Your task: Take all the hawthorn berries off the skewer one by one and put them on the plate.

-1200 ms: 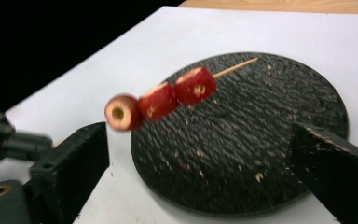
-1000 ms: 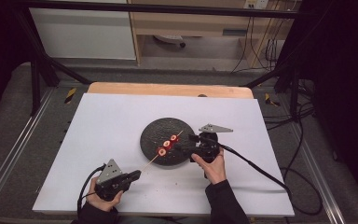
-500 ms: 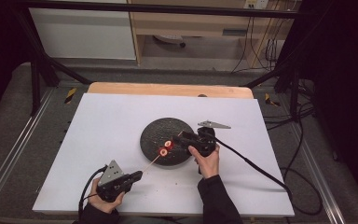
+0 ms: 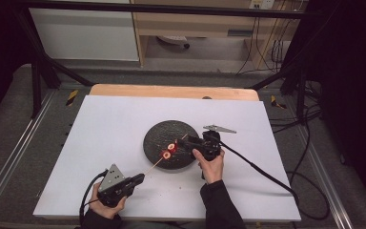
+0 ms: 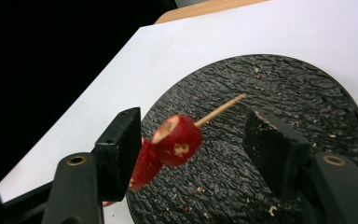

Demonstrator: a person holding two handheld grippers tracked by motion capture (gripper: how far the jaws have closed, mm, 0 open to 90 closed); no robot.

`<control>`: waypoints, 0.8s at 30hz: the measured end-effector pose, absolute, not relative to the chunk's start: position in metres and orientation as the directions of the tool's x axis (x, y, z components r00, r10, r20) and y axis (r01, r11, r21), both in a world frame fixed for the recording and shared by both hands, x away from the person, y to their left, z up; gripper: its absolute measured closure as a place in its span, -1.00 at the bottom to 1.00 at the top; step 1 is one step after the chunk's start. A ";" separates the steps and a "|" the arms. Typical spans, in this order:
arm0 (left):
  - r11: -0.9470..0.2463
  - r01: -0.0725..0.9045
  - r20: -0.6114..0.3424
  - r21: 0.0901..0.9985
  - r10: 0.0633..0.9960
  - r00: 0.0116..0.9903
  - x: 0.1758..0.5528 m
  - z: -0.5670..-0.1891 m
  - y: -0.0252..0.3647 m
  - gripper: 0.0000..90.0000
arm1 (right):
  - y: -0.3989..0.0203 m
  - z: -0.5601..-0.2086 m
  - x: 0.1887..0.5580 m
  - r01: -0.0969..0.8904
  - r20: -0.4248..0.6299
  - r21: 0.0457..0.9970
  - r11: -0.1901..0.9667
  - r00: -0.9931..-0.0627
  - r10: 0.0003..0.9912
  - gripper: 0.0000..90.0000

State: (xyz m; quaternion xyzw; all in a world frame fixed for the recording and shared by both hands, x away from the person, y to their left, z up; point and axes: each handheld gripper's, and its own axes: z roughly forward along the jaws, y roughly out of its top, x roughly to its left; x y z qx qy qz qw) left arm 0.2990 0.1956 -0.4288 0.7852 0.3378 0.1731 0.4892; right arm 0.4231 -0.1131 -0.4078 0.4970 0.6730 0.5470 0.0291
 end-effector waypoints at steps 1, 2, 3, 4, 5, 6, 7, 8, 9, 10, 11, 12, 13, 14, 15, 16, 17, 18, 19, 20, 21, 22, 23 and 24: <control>-0.288 0.361 -0.060 0.887 0.703 0.709 0.299 -0.429 0.196 0.96 | -0.115 -0.407 0.423 0.638 0.514 0.763 -0.105 -0.500 0.697 -0.18; -0.280 0.353 -0.059 0.892 0.704 0.708 0.298 -0.428 0.196 0.96 | -0.115 -0.407 0.422 0.643 0.522 0.758 -0.109 -0.497 0.694 -0.19; -0.280 0.353 -0.059 0.892 0.704 0.708 0.298 -0.428 0.196 0.96 | -0.114 -0.408 0.423 0.648 0.531 0.754 -0.113 -0.498 0.686 -0.20; -0.279 0.350 -0.058 0.894 0.703 0.709 0.297 -0.427 0.195 0.96 | -0.113 -0.408 0.423 0.656 0.544 0.746 -0.119 -0.496 0.677 -0.20; -0.281 0.346 -0.055 0.895 0.701 0.711 0.297 -0.427 0.195 0.96 | -0.112 -0.410 0.423 0.659 0.551 0.742 -0.122 -0.496 0.671 -0.20; -0.284 0.345 -0.055 0.894 0.696 0.716 0.296 -0.427 0.193 0.96 | -0.111 -0.410 0.424 0.665 0.568 0.734 -0.136 -0.493 0.660 -0.19; -0.284 0.345 -0.055 0.894 0.696 0.716 0.296 -0.427 0.193 0.96 | -0.111 -0.411 0.425 0.667 0.577 0.731 -0.144 -0.492 0.652 -0.16; -0.284 0.343 -0.056 0.895 0.693 0.718 0.295 -0.428 0.192 0.96 | -0.111 -0.411 0.425 0.667 0.577 0.731 -0.144 -0.492 0.652 -0.16; -0.286 0.343 -0.056 0.895 0.690 0.721 0.295 -0.428 0.191 0.96 | -0.110 -0.411 0.425 0.671 0.588 0.726 -0.153 -0.489 0.644 -0.14; -0.289 0.340 -0.054 0.895 0.686 0.725 0.294 -0.429 0.189 0.96 | -0.109 -0.413 0.426 0.678 0.607 0.716 -0.166 -0.487 0.628 -0.05; -0.291 0.337 -0.051 0.895 0.684 0.727 0.294 -0.429 0.188 0.96 | -0.108 -0.413 0.426 0.681 0.614 0.712 -0.173 -0.483 0.625 0.00; -0.294 0.336 -0.049 0.895 0.684 0.727 0.294 -0.429 0.188 0.96 | -0.108 -0.413 0.426 0.687 0.621 0.705 -0.175 -0.480 0.620 0.08; -0.294 0.337 -0.048 0.895 0.686 0.726 0.294 -0.429 0.188 0.96 | -0.108 -0.413 0.426 0.693 0.627 0.699 -0.175 -0.478 0.615 0.14; -0.294 0.337 -0.048 0.895 0.686 0.726 0.294 -0.429 0.188 0.96 | -0.108 -0.414 0.426 0.695 0.631 0.697 -0.177 -0.478 0.611 0.20; -0.292 0.338 -0.049 0.895 0.687 0.725 0.294 -0.429 0.188 0.96 | -0.108 -0.414 0.426 0.695 0.631 0.697 -0.177 -0.478 0.611 0.20; -0.291 0.340 -0.051 0.894 0.688 0.724 0.294 -0.429 0.188 0.96 | -0.108 -0.414 0.425 0.700 0.635 0.692 -0.176 -0.474 0.610 0.30; -0.290 0.341 -0.052 0.894 0.689 0.723 0.294 -0.430 0.189 0.96 | -0.108 -0.414 0.425 0.702 0.637 0.690 -0.177 -0.473 0.609 0.32; -0.290 0.341 -0.052 0.894 0.689 0.723 0.295 -0.430 0.189 0.96 | -0.108 -0.413 0.425 0.703 0.640 0.688 -0.180 -0.471 0.607 0.34; -0.290 0.341 -0.052 0.894 0.689 0.723 0.295 -0.430 0.189 0.96 | -0.108 -0.413 0.426 0.703 0.643 0.687 -0.184 -0.470 0.605 0.38; -0.290 0.337 -0.050 0.896 0.688 0.724 0.294 -0.430 0.188 0.96 | -0.109 -0.412 0.426 0.703 0.646 0.685 -0.190 -0.467 0.604 0.43; -0.286 0.334 -0.050 0.898 0.689 0.723 0.294 -0.429 0.188 0.96 | -0.109 -0.411 0.426 0.702 0.650 0.685 -0.195 -0.468 0.600 0.44; -0.286 0.334 -0.050 0.898 0.689 0.723 0.294 -0.429 0.188 0.96 | -0.110 -0.409 0.426 0.704 0.658 0.680 -0.202 -0.465 0.593 0.44; -0.289 0.330 -0.045 0.899 0.688 0.724 0.294 -0.429 0.189 0.96 | -0.110 -0.408 0.426 0.704 0.660 0.680 -0.204 -0.465 0.590 0.44; -0.286 0.328 -0.045 0.900 0.688 0.724 0.293 -0.428 0.189 0.96 | -0.111 -0.407 0.426 0.704 0.661 0.679 -0.209 -0.462 0.591 0.44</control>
